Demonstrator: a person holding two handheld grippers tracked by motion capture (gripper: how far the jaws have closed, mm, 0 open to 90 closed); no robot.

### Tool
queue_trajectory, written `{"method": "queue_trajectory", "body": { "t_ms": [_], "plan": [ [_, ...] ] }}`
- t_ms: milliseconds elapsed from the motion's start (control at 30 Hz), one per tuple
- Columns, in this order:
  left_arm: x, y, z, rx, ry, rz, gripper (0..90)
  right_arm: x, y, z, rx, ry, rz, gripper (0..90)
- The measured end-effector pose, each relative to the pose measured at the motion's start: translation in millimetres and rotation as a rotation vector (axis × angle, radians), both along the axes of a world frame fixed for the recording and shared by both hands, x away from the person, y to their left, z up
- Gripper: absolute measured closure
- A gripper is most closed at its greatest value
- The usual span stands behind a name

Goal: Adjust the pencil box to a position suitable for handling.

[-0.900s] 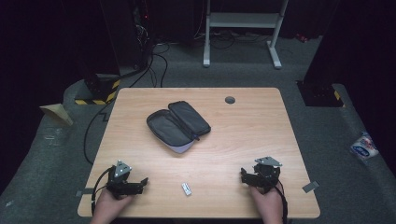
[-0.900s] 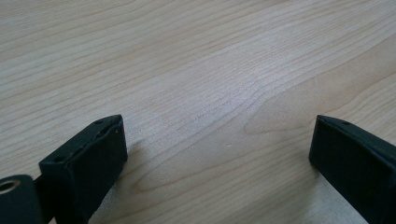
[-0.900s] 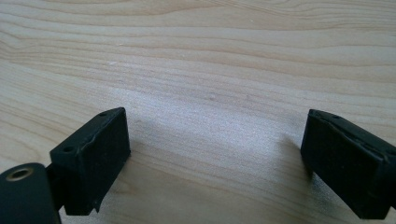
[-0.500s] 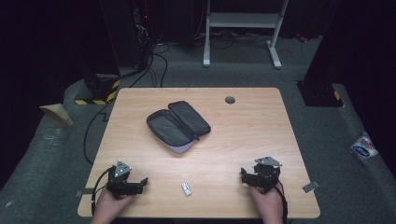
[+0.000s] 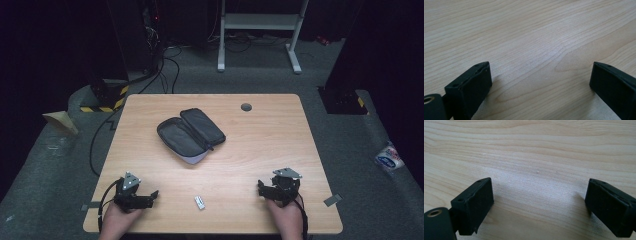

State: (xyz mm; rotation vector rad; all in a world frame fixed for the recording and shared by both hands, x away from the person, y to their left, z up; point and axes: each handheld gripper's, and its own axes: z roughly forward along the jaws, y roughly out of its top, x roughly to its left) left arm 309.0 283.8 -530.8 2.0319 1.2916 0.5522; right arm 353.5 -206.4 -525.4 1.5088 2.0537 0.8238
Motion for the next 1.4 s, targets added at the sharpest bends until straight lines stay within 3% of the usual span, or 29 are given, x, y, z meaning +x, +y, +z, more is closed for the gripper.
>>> {"method": "queue_trajectory", "body": {
  "t_ms": [267, 400, 433, 533, 633, 800, 1067, 1100, 1400],
  "plan": [
    [-0.2, 2.2, 1.4, -0.008, -0.008, 0.029, 13.4, -0.1, 0.3, 0.1, 0.003, 0.002, -0.003, 7.9],
    [-1.6, 4.6, 4.8, -0.016, -0.033, 0.042, 15.1, -0.1, 0.3, 0.1, 0.003, 0.002, -0.003, 7.9],
    [-2.8, 5.7, 7.2, -0.048, -0.035, 0.046, 15.3, -0.1, 0.3, 0.1, 0.003, 0.002, -0.003, 7.9],
    [-3.4, 6.5, 9.3, -0.055, -0.045, 0.043, 15.3, -0.1, 0.3, 0.1, 0.002, 0.002, -0.003, 7.9],
    [-4.1, 7.2, 14.2, -0.106, -0.056, 0.031, 15.6, -0.1, 0.3, 0.1, 0.002, 0.002, -0.003, 7.9],
    [-2.3, 5.8, 22.8, -0.150, -0.063, 0.015, 16.4, -0.1, 0.3, 0.1, 0.002, 0.002, -0.003, 7.9],
    [3.4, -3.5, 36.2, -0.144, -0.092, 0.005, 21.0, 0.2, 0.0, 0.0, 0.001, 0.000, 0.000, 7.9],
    [6.8, -9.1, 40.9, -0.127, -0.101, -0.001, 21.2, 0.4, 0.1, 0.0, 0.001, 0.000, 0.002, 7.9],
    [25.5, -33.6, 61.8, -0.150, -0.103, -0.039, 24.0, 1.5, 0.1, 0.1, -0.001, 0.000, 0.012, 7.9]
  ]
}}
